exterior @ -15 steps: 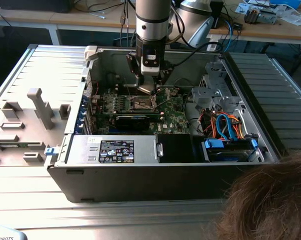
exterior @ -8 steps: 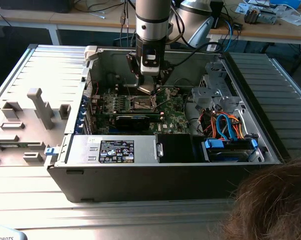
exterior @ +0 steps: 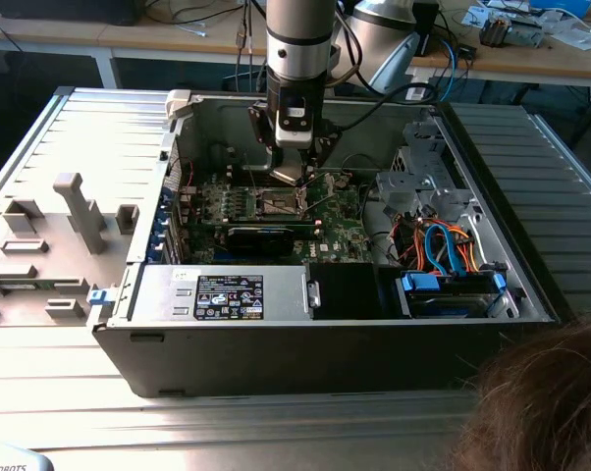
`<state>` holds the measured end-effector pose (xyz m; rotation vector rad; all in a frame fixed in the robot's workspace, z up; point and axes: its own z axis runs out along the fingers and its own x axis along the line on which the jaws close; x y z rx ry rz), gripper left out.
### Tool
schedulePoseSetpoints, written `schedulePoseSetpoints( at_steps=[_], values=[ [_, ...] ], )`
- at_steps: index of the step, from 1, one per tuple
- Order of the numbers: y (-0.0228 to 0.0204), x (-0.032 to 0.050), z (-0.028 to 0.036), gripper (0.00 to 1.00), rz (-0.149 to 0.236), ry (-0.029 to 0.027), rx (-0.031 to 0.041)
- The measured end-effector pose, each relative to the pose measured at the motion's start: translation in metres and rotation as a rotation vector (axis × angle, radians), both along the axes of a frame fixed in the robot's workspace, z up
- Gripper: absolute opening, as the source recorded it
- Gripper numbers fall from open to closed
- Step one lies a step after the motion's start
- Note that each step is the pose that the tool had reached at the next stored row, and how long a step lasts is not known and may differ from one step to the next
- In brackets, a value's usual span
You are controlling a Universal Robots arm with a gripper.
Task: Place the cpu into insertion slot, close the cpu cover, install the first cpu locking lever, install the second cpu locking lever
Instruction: 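Place the cpu into insertion slot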
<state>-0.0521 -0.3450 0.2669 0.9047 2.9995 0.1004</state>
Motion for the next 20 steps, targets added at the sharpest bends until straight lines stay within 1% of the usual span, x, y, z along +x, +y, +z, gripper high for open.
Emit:
schedulePoseSetpoints(
  at_steps=[20],
  values=[
    [0.0000,0.0000,-0.0001,0.55,-0.024,0.0000,0.0000]
  ],
)
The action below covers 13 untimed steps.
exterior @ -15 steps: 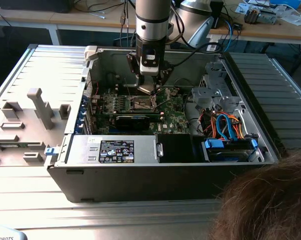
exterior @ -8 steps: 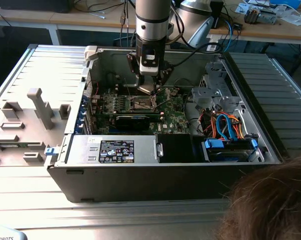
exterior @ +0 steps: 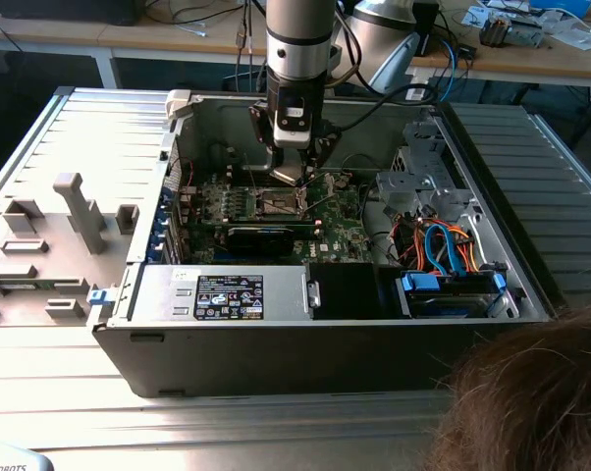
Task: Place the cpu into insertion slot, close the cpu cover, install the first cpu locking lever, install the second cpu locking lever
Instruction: 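Place the cpu into insertion slot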
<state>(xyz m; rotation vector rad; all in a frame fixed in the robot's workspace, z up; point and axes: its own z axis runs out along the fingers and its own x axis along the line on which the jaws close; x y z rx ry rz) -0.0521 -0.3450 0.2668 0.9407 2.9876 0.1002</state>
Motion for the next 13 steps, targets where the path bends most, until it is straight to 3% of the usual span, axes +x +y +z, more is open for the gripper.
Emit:
schedulePoseSetpoints(
  at_steps=[13],
  values=[
    [0.0000,0.0000,0.0000,0.55,-0.017,0.0000,-0.0001]
  ],
)
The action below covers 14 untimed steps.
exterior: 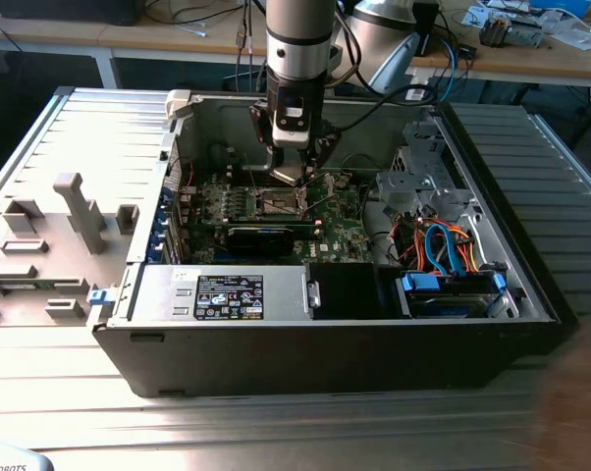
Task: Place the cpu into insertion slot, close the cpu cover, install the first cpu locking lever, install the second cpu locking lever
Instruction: 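Place the cpu into insertion slot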
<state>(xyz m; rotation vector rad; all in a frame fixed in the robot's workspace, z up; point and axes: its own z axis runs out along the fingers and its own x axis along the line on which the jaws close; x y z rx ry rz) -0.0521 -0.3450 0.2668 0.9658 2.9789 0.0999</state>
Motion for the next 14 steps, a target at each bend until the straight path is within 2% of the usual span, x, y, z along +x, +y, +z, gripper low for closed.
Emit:
schedulePoseSetpoints(
  at_steps=[5,14],
  values=[
    [0.0000,0.0000,-0.0001,0.55,-0.021,0.0000,-0.0006],
    [0.0000,0.0000,-0.0003,0.55,-0.057,-0.0001,-0.0162]
  ],
)
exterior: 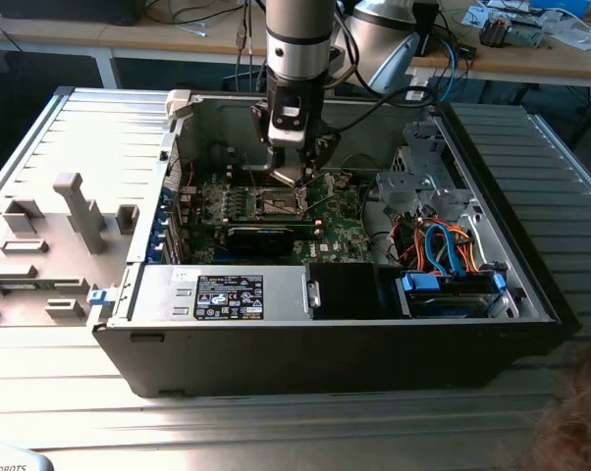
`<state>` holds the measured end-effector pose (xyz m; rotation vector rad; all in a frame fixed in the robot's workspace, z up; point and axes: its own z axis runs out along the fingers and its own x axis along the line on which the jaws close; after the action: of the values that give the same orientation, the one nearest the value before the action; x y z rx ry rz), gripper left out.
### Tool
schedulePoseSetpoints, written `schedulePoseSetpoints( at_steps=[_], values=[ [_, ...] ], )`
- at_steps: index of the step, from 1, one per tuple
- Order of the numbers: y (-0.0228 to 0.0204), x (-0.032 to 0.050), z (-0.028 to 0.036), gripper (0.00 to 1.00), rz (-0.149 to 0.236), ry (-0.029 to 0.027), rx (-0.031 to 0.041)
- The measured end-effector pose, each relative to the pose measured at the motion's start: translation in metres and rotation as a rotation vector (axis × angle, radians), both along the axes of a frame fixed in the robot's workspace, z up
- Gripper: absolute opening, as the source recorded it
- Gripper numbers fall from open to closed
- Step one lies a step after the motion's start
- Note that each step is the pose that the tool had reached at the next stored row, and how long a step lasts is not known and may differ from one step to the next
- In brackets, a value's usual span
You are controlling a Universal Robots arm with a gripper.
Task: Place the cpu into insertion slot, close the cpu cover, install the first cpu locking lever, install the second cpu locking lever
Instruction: 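Place the cpu into insertion slot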
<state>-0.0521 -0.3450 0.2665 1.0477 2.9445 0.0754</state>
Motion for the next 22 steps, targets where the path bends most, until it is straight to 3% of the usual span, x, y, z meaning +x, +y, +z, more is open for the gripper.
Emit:
schedulePoseSetpoints(
  at_steps=[15,22],
  values=[
    [0.0000,0.0000,-0.0002,0.55,-0.044,0.0000,-0.0159],
    [0.0000,0.0000,-0.0004,0.55,-0.059,0.0000,-0.0197]
  ],
)
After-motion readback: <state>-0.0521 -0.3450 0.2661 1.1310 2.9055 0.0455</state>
